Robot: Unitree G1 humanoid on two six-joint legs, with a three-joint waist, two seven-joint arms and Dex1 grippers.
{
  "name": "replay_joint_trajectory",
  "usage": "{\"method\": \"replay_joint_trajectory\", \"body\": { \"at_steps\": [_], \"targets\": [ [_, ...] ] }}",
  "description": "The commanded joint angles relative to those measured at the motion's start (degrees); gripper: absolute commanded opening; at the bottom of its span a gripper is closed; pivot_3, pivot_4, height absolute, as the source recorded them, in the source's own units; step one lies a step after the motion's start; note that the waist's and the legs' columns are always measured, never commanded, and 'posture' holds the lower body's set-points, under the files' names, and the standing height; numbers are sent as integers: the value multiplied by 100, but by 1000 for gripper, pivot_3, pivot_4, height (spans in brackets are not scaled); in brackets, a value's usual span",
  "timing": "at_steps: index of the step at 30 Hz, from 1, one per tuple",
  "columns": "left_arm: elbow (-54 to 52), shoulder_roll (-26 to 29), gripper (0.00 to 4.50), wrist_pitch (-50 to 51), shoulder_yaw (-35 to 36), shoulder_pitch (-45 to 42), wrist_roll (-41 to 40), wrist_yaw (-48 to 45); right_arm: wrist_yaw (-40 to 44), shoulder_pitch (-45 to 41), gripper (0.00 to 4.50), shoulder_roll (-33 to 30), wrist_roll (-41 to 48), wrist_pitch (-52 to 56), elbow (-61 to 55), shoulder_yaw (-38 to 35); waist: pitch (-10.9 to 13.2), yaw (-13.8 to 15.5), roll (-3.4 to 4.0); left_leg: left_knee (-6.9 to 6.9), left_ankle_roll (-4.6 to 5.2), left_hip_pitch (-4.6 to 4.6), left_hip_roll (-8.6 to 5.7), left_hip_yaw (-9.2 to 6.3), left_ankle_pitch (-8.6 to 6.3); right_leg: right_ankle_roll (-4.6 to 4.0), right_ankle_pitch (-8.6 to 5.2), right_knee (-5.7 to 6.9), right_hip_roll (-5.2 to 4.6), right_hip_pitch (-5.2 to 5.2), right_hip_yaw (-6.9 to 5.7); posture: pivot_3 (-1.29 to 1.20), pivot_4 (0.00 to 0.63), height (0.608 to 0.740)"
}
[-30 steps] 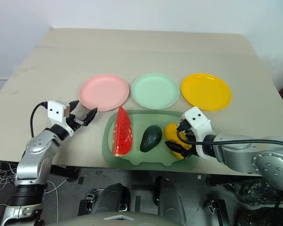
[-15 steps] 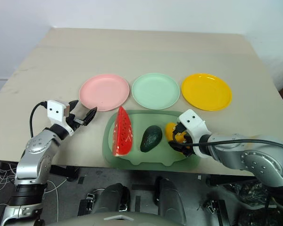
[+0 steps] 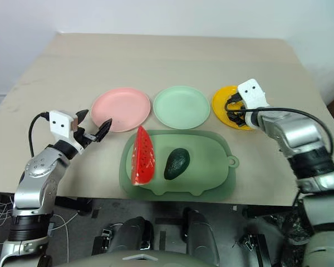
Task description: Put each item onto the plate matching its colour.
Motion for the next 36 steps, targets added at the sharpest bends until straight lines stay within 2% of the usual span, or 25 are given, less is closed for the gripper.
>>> {"method": "replay_joint_trajectory", "body": {
  "at_steps": [1, 3, 7, 11, 15, 17, 20, 25, 31, 36],
  "targets": [
    [-381, 110, 4500, 112, 171, -24, -121, 23, 416, -426, 3870, 103, -652, -669, 788, -143, 1, 28, 1, -1, 0, -2, 1, -2, 0, 0, 0, 1, 0, -1, 0, 0, 150, 740],
    [-460, 147, 4500, 193, 212, -20, -163, 27, 604, -476, 4422, 191, -860, -837, 953, -192, 1, 28, 1, -1, 0, -2, 4, -3, 0, 0, 0, 3, -2, 0, -2, 0, 150, 740],
    [-685, 185, 4500, 400, 209, -30, -200, 65, 806, -250, 4469, 97, -1332, -1506, 564, -296, 1, 22, 2, -1, 2, 0, 5, -3, -1, 2, 1, 2, -5, 1, -1, 0, 150, 740],
    [-770, 225, 4500, 493, 230, 28, -202, 36, 1248, 344, 4469, -392, -1245, -1789, -557, -939, 3, 49, 5, -1, 0, -1, 6, -8, 0, 2, 1, 4, -4, 1, -5, 0, 150, 740],
    [-833, 271, 4500, 583, 198, 42, -262, -57, 2411, 1122, 4469, -816, -499, -2190, -2044, -1733, 4, 27, 6, -1, 2, 0, 6, -9, -1, 3, 1, 1, -7, 3, -6, 0, 150, 740],
    [-731, 302, 4500, 589, 138, -33, -256, -127, 3325, 1514, 4469, -1161, -132, -2452, -2970, -1901, 4, 20, 7, 0, 2, 4, 7, -6, -2, 3, 1, -1, -5, 6, -6, 0, 150, 740],
    [-539, 330, 4500, 555, 65, -195, -231, -235, 4270, 1858, 4469, -1511, -266, -3199, -3614, -1696, 4, 3, 7, -2, 1, 13, 9, -11, -1, 1, 0, 2, 5, 11, -6, 0, 150, 740],
    [-296, 313, 4500, 478, 9, -415, -184, -301, 5646, 1939, 4469, -1717, -466, -4220, -3881, -1193, 4, 29, 6, 1, -1, 19, 7, -11, 0, 1, -1, -1, -1, 19, -5, 0, 150, 740],
    [-241, 285, 4500, 404, -33, -445, -157, -331, 6552, 1466, 4469, -1176, -833, -5613, -3428, -500, 6, 24, 3, 1, -2, 18, 5, -11, 0, 0, -1, -1, -1, 19, -6, 0, 150, 740],
    [-337, 260, 4500, 377, 7, -334, -151, -272, 6770, 875, 4469, -428, -1300, -6388, -2655, 49, 6, 21, 4, 2, -8, 23, 3, -8, 4, -1, 0, 2, 0, 20, -6, 0, 150, 740]
  ]
}}
